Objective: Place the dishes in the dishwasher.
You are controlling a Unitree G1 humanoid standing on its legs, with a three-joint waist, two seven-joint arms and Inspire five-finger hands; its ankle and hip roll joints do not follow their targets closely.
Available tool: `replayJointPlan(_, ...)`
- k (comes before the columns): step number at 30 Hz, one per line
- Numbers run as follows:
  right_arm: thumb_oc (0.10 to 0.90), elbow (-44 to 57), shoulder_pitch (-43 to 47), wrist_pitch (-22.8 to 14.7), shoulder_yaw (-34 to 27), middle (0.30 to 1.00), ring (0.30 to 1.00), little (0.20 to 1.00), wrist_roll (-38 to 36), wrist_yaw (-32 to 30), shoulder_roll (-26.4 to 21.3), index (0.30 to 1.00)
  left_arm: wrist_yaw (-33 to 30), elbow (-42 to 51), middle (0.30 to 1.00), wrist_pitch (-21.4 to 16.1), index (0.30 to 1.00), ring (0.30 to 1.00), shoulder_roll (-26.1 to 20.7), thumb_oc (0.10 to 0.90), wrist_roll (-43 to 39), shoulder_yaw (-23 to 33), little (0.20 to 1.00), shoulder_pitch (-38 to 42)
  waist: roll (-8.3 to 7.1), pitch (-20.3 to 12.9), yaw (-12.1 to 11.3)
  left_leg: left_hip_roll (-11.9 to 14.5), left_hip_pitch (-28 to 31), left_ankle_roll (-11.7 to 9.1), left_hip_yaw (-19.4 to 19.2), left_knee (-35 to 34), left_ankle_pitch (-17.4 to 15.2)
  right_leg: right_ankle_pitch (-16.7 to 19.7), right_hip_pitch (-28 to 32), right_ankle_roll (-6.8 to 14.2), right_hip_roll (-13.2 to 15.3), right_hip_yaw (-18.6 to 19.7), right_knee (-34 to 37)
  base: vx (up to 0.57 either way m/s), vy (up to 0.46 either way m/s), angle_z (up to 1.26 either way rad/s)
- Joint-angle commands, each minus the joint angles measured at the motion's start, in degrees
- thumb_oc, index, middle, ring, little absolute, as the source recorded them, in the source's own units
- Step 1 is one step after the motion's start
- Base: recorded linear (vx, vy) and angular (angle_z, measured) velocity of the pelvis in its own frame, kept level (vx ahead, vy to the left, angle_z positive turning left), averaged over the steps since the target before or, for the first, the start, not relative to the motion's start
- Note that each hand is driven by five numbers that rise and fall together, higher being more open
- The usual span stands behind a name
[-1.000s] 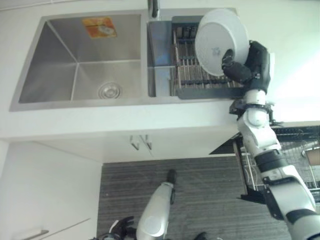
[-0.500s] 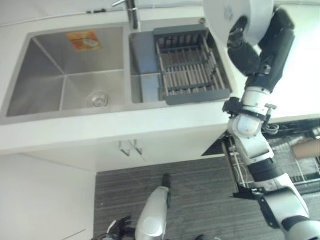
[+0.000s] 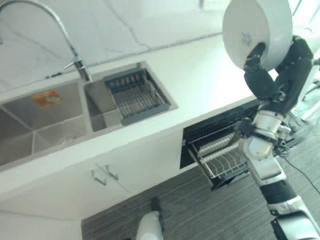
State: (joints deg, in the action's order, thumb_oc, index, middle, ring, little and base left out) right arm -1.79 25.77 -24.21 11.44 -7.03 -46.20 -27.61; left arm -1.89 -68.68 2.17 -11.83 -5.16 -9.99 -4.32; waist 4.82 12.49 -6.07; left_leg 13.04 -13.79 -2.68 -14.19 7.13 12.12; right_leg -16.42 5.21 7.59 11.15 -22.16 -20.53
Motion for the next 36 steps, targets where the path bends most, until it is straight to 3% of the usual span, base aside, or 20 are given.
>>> replayJointPlan(1, 0.4, 7.0, 5.6, -5.5, -6.6, 0.3, 0.3, 0.3, -0.3, 1.7, -2.3, 0.3, 0.4, -0.8, 0.9, 0.0, 0.9, 0.9, -1.1, 0.8, 1.8, -2.6, 0.9, 3.5, -2.74, 0.3, -0.9, 1.3, 2.2, -2.4, 1.5, 10.1, -16.4, 4.2, -2.3, -1.4, 0.9, -2.5, 3.3, -0.01, -0.052, -0.41)
replayJointPlan(5, 0.4, 4.7, -1.5, -5.8, -9.9, 0.3, 0.3, 0.3, -6.3, 7.4, -3.3, 0.3, 1.2, -0.2, 0.9, 0.3, 0.9, 0.9, -0.1, 0.8, 2.9, -3.1, 0.9, 3.2, -2.89, 0.5, 1.7, 2.0, 3.2, -2.8, 0.6, 10.1, -16.6, 4.2, -3.0, -1.6, 0.8, -0.8, 3.3, 0.03, 0.008, -0.29)
replayJointPlan(9, 0.4, 2.7, -5.1, -6.2, -11.3, 0.3, 0.3, 0.3, -12.1, 11.5, -3.0, 0.3, 1.1, 0.4, 0.9, 1.0, 0.9, 0.9, -0.1, 0.8, 3.6, -3.8, 0.9, 3.0, -2.92, 0.7, 2.3, 1.9, 3.5, -2.7, 0.6, 10.1, -17.0, 4.3, -2.9, -1.5, 1.0, -0.9, 3.3, 0.01, 0.008, -0.04)
replayJointPlan(14, 0.4, 0.3, -6.7, -5.4, -11.6, 0.3, 0.3, 0.3, -13.3, 14.4, -1.9, 0.3, 1.1, 0.4, 0.9, 1.0, 0.9, 0.9, -0.2, 0.8, 4.2, -3.9, 0.9, 3.3, -2.61, 1.1, 2.4, 1.9, 3.4, -2.3, 0.9, 10.1, -17.2, 3.8, -1.9, -2.0, 0.5, -1.4, 3.3, 0.05, 0.033, 0.0)
replayJointPlan(26, 0.4, -7.0, -4.1, -1.5, -8.7, 0.3, 0.3, 0.3, -9.3, 19.3, -2.1, 0.3, 2.3, 2.8, 0.9, 1.6, 0.9, 0.9, -1.2, 0.8, 1.1, -2.8, 0.9, 3.3, -0.58, 4.4, -0.2, -1.1, 2.8, -0.9, 4.2, 10.1, -16.8, 4.2, -0.8, -3.1, 0.6, -2.7, 3.3, 0.04, 0.042, 0.03)
replayJointPlan(32, 0.4, -12.0, -1.1, 0.1, -7.8, 0.3, 0.3, 0.3, -8.1, 16.4, -3.1, 0.3, 3.0, 3.7, 0.9, 1.1, 0.9, 0.9, -2.4, 0.8, -0.9, -2.3, 0.9, 4.2, 0.57, 7.8, -1.5, -2.2, 0.5, -0.4, 5.6, 10.1, -16.1, 3.1, -2.8, -3.3, 0.9, -2.6, 0.7, -0.02, 0.046, 0.03)
replayJointPlan(35, 0.4, -14.3, -1.4, 0.1, -8.0, 0.3, 0.3, 0.3, -8.5, 15.7, -2.9, 0.3, 3.0, 4.3, 0.9, 1.2, 0.9, 0.9, -2.8, 0.8, -1.6, -2.4, 0.9, 4.6, 0.25, 9.2, -1.7, -3.2, 0.2, -0.8, 6.1, 10.1, -16.9, 1.4, -3.4, -3.0, 1.2, -1.6, -0.6, -0.02, -0.009, 0.06)
replayJointPlan(36, 0.4, -14.3, -1.4, 0.2, -8.0, 0.3, 0.3, 0.3, -8.4, 15.7, -2.9, 0.3, 3.0, 4.4, 0.9, 1.2, 0.9, 0.9, -2.9, 0.8, -1.7, -2.4, 0.9, 4.6, 0.8, 9.4, -1.8, -2.8, -0.4, -0.2, 5.9, 10.1, -15.8, 2.5, -3.9, -3.4, 0.9, -2.4, -0.7, 0.0, 0.0, 0.0)
